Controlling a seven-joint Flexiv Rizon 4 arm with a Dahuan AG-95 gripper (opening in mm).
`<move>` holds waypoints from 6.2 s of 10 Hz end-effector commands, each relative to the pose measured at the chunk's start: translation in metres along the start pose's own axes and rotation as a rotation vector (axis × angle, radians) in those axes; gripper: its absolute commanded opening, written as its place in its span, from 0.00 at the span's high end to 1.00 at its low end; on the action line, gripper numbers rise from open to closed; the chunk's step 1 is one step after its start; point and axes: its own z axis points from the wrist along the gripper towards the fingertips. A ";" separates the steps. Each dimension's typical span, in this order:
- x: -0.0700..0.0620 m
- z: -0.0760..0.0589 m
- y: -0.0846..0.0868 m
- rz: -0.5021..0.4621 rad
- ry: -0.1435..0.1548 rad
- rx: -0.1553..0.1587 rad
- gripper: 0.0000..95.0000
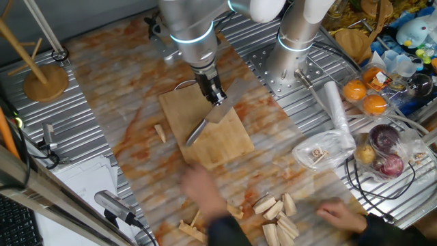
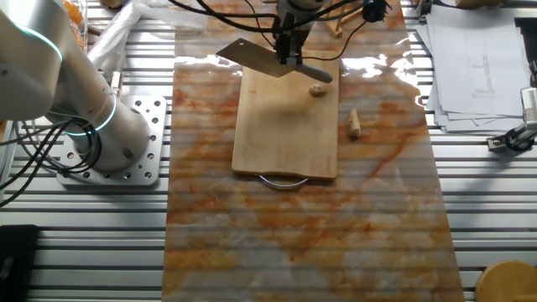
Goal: Slice the lotus root
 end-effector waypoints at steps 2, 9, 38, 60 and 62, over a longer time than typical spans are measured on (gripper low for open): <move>0.001 0.000 0.000 -0.002 -0.006 -0.001 1.00; 0.001 0.000 0.000 -0.006 -0.001 -0.003 1.00; 0.001 -0.001 0.000 0.011 0.014 0.007 1.00; 0.000 -0.003 0.000 0.028 0.036 0.025 1.00; 0.000 -0.003 0.000 0.028 0.035 0.025 1.00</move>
